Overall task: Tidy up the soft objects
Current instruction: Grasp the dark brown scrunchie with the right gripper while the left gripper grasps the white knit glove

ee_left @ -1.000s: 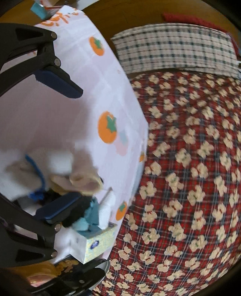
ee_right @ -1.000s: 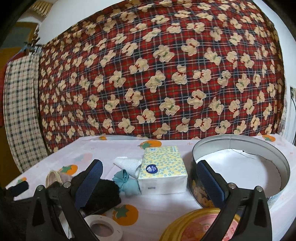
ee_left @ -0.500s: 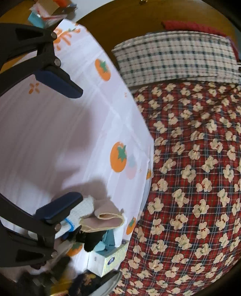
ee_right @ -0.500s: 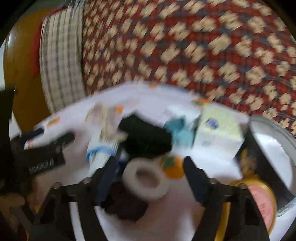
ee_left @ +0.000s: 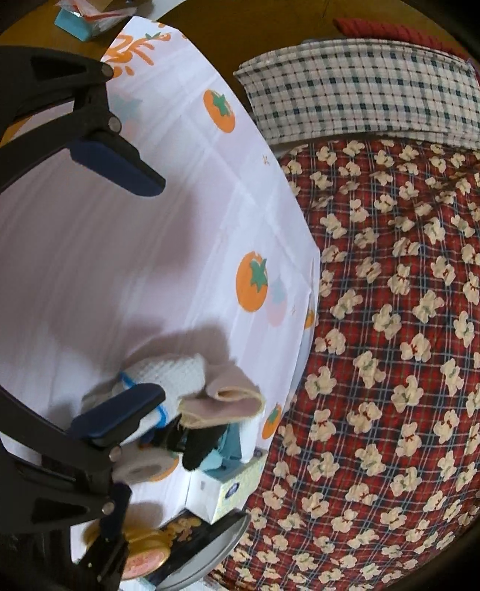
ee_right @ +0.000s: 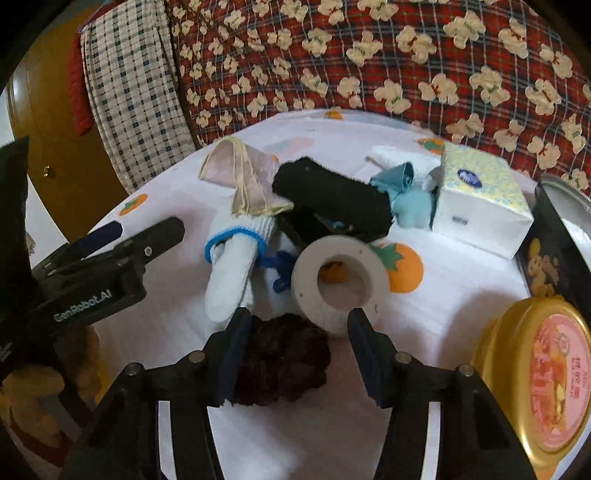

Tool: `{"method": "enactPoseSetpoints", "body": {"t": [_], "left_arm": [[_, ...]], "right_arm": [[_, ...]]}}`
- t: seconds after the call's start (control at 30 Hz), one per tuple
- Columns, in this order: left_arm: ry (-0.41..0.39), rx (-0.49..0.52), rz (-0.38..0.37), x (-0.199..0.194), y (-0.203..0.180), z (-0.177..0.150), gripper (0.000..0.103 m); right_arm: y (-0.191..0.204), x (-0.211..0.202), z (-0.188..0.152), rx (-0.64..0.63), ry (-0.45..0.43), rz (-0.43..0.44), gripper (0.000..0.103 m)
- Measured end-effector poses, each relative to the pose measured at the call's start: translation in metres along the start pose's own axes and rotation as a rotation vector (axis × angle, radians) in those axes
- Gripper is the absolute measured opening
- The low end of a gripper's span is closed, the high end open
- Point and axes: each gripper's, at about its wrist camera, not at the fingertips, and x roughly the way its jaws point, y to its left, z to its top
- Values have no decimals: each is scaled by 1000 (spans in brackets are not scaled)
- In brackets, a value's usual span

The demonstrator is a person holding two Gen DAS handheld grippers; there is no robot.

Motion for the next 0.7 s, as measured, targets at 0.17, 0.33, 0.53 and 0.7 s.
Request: {"method": "enactPoseSetpoints", "body": {"t": [0.17, 0.33, 0.53, 0.7], "left_arm": [[-9, 14, -28, -7, -6, 3, 102], [5, 14, -34, -4, -11, 5, 102], [18, 23, -57, -3, -23, 7, 102], [68, 16, -119, 11, -36, 9, 96]], "right_arm": [[-4, -14, -14, 55, -2, 37, 57], [4, 0, -16, 51, 27, 53, 58], [14, -2, -17, 4, 19, 31, 44], [8, -42, -28, -21, -83, -45, 43]]}}
